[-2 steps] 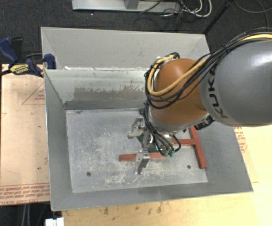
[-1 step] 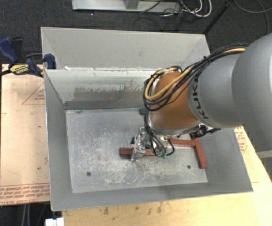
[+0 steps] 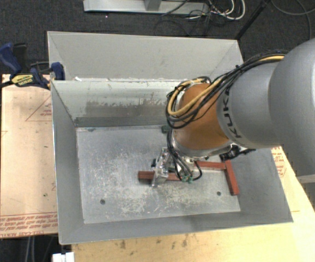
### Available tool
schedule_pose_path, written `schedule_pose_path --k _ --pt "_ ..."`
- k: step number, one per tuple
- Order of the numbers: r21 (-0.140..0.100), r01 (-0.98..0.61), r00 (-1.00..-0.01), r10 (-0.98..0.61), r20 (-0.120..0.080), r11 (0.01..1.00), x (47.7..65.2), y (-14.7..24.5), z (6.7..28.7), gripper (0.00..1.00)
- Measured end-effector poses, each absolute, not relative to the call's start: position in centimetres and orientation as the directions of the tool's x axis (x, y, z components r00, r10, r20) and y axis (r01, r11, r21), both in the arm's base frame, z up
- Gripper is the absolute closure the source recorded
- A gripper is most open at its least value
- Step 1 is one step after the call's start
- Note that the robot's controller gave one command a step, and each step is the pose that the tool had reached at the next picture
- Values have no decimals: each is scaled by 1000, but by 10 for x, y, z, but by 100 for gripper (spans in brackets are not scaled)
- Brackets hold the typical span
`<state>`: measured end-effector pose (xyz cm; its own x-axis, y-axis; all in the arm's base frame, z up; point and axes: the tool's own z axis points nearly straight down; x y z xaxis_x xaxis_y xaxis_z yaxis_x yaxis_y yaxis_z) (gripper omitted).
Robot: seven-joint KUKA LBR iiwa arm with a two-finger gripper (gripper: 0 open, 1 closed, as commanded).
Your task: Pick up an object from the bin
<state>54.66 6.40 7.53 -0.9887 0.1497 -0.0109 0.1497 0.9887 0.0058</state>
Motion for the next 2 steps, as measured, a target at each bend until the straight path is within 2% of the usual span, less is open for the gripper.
schedule_pose_path --k 1,2 --pt "1 159 -987 159 -1 987 549 53 186 100" --pt "1 159 -987 159 -1 987 549 53 186 100"
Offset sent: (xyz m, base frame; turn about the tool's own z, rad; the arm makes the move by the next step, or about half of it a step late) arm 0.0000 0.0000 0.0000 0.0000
